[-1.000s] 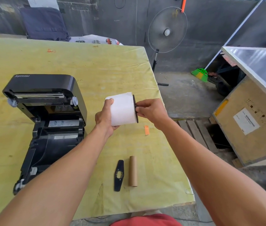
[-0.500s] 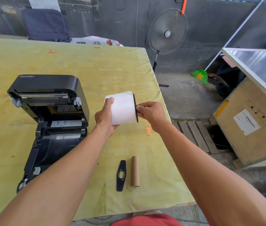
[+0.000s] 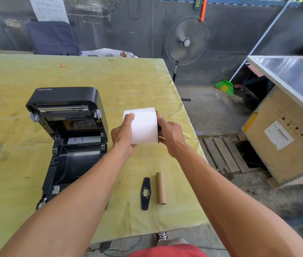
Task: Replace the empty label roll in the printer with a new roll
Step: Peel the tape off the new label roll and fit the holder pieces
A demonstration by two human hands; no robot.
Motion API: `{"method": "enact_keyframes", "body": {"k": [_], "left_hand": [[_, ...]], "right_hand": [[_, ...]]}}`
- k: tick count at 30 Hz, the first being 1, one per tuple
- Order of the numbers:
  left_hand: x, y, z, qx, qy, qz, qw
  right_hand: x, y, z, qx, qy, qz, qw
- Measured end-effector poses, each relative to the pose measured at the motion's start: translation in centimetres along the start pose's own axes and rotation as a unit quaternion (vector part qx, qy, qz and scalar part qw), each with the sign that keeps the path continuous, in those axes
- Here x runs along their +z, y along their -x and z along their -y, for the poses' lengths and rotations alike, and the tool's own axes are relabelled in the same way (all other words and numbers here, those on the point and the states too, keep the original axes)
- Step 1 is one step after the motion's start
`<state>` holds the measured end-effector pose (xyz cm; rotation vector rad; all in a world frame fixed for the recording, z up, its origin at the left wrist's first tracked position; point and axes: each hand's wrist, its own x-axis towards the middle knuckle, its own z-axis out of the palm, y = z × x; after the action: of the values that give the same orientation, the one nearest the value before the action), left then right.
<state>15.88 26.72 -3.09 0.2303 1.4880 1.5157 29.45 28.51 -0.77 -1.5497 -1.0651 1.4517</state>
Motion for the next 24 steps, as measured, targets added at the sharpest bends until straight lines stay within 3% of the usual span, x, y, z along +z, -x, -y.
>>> {"method": "enact_keyframes", "body": {"k": [3, 8, 14, 19, 24], "left_hand": [[-0.5, 1.1, 0.0, 0.004, -0.009, 0.019, 1.0], [-1.1, 2.8, 0.3, 0.019, -0.032, 0.057, 0.998], [-1.0, 4.4, -0.1, 0.068, -0.057, 0.105, 0.99], [-0.4, 5.1, -0.4, 0.086, -0.051, 0.138, 0.985], [0.6, 5.3, -0.3, 0.101, -0.035, 0.122, 0.987]], "right_hand": [[0.0, 1.4, -0.1, 0.024, -0.019, 0.007, 1.0], [0.2, 4.1, 0.5, 0.116, -0.057, 0.087, 0.988], [-0.2, 5.0, 0.8, 0.114, -0.108, 0.041, 0.987], [-0.7, 5.3, 1.7, 0.106, -0.096, 0.056, 0.988], [-1.8, 5.0, 1.9, 0.082, -0.096, 0.05, 0.991]]}}
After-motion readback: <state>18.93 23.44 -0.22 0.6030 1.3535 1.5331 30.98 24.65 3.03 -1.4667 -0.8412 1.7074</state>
